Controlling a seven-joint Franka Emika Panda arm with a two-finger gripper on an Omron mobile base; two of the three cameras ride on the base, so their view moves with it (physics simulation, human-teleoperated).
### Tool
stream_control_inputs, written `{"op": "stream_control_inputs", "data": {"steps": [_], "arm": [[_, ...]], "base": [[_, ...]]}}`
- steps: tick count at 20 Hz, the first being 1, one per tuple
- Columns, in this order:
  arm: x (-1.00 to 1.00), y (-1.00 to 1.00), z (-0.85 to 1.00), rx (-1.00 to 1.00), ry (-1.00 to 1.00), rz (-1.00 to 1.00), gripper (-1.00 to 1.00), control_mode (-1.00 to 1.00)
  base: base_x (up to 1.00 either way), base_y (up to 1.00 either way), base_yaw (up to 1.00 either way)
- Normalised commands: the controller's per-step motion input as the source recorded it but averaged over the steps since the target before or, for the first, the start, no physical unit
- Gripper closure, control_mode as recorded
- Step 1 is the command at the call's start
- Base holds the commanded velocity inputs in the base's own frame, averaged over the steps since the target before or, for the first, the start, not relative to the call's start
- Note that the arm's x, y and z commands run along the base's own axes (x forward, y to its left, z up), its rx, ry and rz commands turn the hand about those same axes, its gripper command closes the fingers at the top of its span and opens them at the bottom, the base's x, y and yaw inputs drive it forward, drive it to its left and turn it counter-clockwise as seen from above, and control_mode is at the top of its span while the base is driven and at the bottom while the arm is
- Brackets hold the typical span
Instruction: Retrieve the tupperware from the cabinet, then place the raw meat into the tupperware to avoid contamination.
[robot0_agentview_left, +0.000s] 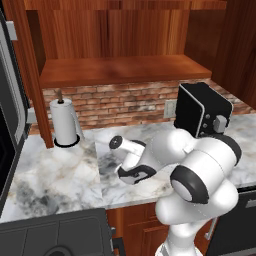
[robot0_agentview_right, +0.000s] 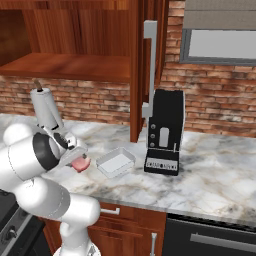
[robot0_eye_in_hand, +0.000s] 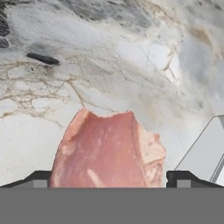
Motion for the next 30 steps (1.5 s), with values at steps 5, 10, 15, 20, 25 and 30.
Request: {"op": "stream_control_inputs", "data": {"steps": [5, 10, 15, 20, 25, 30], "arm": [[-0.05, -0.06, -0.08, 0.00, 0.00, -0.03, -1.00, -1.00], [0.00, -0.05, -0.06, 0.00, 0.05, -0.01, -1.00, -1.00], [0.00, -0.03, -0.08, 0.00, 0.09, 0.00, -1.00, -1.00], [0.00, 0.00, -0.12, 0.00, 0.09, 0.00, 1.00, -1.00], [0.00, 0.00, -0.14, 0.00, 0.08, 0.00, 1.00, -1.00], [0.00, 0.00, -0.14, 0.00, 0.07, 0.00, 1.00, -1.00]], "base": [[0.00, 0.00, 0.00], [0.00, 0.00, 0.00], [0.00, 0.00, 0.00], [0.00, 0.00, 0.00], [0.00, 0.00, 0.00], [0.00, 0.00, 0.00]]}}
